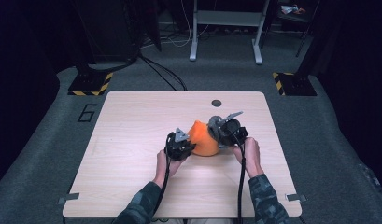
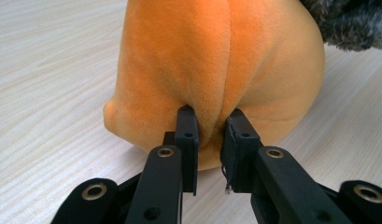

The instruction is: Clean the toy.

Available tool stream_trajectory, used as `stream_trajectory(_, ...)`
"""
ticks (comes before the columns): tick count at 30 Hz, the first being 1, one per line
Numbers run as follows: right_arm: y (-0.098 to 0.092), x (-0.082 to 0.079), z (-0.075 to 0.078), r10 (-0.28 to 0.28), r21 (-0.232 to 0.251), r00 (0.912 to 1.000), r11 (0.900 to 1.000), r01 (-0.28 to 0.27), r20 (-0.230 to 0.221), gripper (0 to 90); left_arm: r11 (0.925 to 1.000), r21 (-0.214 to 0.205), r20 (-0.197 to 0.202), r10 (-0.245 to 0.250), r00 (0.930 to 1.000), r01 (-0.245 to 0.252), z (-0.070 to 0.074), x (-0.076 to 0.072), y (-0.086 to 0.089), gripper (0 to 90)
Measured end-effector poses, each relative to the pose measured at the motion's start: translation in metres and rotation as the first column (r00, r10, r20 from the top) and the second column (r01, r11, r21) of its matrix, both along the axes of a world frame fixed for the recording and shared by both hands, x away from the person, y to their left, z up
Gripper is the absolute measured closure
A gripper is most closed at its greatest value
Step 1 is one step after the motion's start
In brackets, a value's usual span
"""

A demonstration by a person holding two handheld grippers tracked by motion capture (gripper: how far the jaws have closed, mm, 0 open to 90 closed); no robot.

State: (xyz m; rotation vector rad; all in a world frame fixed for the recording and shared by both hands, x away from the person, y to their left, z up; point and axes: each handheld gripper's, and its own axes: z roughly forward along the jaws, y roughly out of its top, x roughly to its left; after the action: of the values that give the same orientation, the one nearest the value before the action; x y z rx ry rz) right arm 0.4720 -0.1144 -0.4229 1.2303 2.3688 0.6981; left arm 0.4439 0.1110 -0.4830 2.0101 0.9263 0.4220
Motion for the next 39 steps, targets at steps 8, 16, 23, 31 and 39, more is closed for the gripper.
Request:
stream_trajectory(8, -0.011, 0.0, -0.019, -0.045, 0.002, 0.9969, 0.999, 0.046, -0.064, 69.1, 1.0, 0.004, 0.0, -0.003, 1.0, 0.003, 0.0, 0.0, 0.0, 78.1)
stream_trajectory(16, -0.013, 0.005, -0.039, -0.059, -0.029, 0.992, 0.998, 0.056, -0.112, 69.0, 1.0, 0.001, -0.003, 0.0, 1.0, 0.0, 0.0, 0.0, 0.0, 78.1)
stream_trajectory(23, -0.021, 0.008, -0.054, -0.065, -0.041, 0.9851, 0.9974, 0.06, -0.159, 68.8, 1.0, 0.003, -0.003, 0.006, 1.0, -0.006, 0.0, 0.001, 0.0, 78.1)
stream_trajectory(31, -0.027, -0.005, 0.0, -0.065, 0.039, 0.9979, 0.9971, 0.065, 0.001, 68.9, 0.9999, -0.003, -0.002, 0.012, 0.9999, -0.012, 0.0, 0.001, 0.0, 78.0)
stream_trajectory(39, 0.002, 0.001, -0.009, -0.008, 0.0, 0.9999, 1.0, 0.008, -0.012, 69.4, 0.9999, -0.001, -0.004, 0.01, 0.9999, -0.01, 0.001, 0.002, 0.003, 74.4)
